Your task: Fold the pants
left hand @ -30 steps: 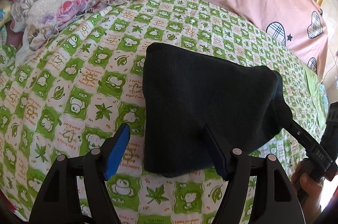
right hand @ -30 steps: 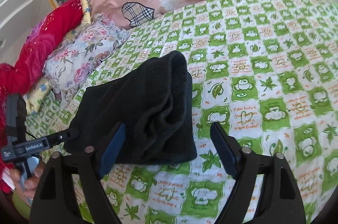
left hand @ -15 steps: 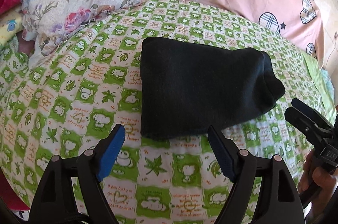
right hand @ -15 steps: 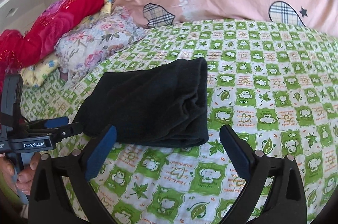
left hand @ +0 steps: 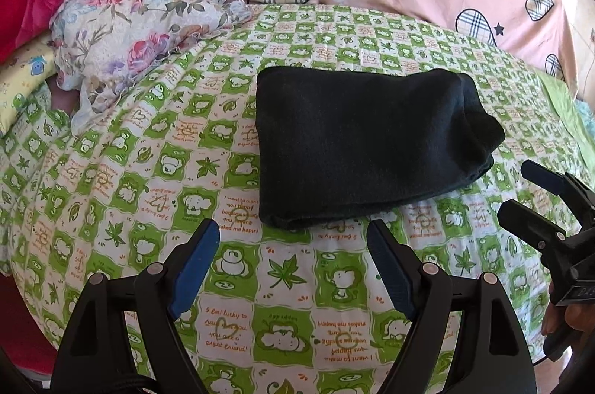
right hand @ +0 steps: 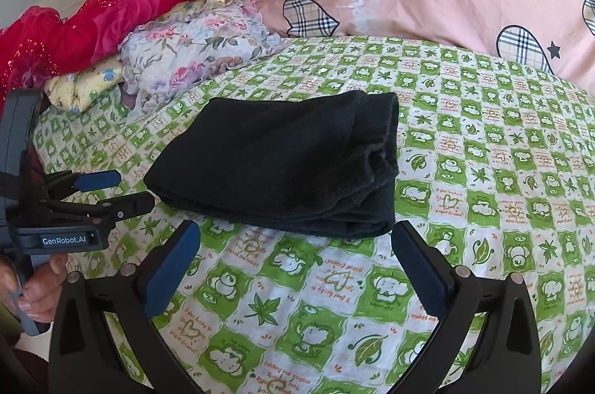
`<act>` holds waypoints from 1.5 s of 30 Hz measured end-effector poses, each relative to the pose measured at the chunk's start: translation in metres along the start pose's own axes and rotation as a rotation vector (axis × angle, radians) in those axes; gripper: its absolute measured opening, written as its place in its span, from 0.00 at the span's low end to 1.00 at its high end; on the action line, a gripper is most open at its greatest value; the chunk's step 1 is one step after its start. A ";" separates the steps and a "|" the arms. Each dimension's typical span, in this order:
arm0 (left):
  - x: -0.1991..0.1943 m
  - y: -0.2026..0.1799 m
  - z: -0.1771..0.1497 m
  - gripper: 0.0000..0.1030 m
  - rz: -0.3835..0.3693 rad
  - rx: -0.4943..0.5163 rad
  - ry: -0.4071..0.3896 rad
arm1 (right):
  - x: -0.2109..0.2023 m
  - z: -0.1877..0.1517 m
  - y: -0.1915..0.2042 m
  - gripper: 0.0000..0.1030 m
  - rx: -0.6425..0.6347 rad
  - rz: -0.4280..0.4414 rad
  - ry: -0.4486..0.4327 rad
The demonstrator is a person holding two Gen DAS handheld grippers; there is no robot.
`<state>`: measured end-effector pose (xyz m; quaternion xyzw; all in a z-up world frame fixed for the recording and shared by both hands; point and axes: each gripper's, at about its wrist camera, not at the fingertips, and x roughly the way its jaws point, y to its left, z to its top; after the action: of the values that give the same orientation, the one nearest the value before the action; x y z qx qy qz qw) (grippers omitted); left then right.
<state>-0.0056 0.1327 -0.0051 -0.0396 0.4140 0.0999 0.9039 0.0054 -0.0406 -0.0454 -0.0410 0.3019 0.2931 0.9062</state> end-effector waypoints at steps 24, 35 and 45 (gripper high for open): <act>0.016 0.006 -0.006 0.80 0.034 0.015 0.057 | 0.016 -0.006 0.010 0.99 -0.019 0.025 0.044; 0.021 0.002 -0.007 0.81 0.045 0.035 0.054 | 0.022 -0.005 0.012 0.99 -0.019 0.034 0.048; 0.016 0.001 -0.004 0.81 0.056 0.044 0.024 | 0.023 -0.003 0.015 0.99 -0.023 0.042 0.039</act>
<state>0.0014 0.1358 -0.0193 -0.0093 0.4277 0.1156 0.8964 0.0101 -0.0173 -0.0594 -0.0508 0.3168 0.3146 0.8933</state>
